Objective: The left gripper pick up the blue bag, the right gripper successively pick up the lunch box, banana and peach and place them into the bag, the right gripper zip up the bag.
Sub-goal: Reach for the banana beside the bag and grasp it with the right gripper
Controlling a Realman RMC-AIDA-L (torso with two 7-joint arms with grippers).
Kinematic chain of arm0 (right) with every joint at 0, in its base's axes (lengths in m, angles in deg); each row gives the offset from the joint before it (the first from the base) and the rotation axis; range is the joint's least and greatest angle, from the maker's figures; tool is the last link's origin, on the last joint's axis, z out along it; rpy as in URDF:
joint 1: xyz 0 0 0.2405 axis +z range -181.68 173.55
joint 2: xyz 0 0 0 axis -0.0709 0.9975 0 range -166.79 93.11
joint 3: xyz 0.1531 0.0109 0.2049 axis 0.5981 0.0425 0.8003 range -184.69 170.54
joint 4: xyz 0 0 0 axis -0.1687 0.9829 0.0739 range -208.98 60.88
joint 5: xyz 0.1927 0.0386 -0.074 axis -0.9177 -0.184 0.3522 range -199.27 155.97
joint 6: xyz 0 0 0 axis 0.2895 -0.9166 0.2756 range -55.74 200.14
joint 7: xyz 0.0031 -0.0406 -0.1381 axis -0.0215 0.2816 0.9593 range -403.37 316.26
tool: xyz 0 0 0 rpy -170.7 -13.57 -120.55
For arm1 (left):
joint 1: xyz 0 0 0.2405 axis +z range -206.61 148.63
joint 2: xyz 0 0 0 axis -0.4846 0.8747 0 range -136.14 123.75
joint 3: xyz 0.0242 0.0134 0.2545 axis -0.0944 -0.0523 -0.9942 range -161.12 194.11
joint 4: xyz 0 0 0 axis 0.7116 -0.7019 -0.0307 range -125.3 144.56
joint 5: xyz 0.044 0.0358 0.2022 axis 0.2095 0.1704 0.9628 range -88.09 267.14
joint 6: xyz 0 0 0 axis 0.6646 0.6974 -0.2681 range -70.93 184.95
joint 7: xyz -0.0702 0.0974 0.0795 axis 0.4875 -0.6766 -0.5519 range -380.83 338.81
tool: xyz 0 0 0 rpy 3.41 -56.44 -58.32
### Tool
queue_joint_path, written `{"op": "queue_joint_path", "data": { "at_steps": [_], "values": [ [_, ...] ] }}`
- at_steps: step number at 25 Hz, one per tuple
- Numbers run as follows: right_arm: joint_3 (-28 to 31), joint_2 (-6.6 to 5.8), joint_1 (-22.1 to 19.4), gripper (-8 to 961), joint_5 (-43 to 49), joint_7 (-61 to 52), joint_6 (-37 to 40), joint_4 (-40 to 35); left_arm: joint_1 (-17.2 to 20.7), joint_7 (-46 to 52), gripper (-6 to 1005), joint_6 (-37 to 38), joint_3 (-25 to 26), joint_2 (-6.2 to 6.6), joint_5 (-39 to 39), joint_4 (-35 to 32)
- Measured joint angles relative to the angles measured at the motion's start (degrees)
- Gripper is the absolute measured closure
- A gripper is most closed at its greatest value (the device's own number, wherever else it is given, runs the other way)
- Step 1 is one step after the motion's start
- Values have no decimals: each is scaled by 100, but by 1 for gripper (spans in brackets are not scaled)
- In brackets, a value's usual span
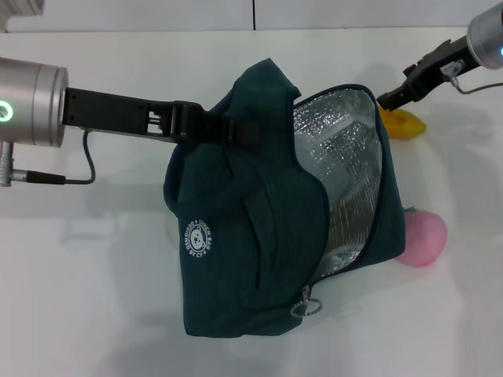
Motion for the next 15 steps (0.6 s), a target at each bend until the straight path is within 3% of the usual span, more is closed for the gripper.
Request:
{"op": "queue_joint_path", "data": {
  "at_steps": [7, 15],
  "values": [
    [9, -102, 11, 230, -31, 38, 189, -11, 2, 0, 956, 2, 0, -22, -5, 6],
    [-3, -89, 16, 230, -10, 114, 351, 34, 2, -8, 956, 2, 0, -29, -9, 7]
  ]
}}
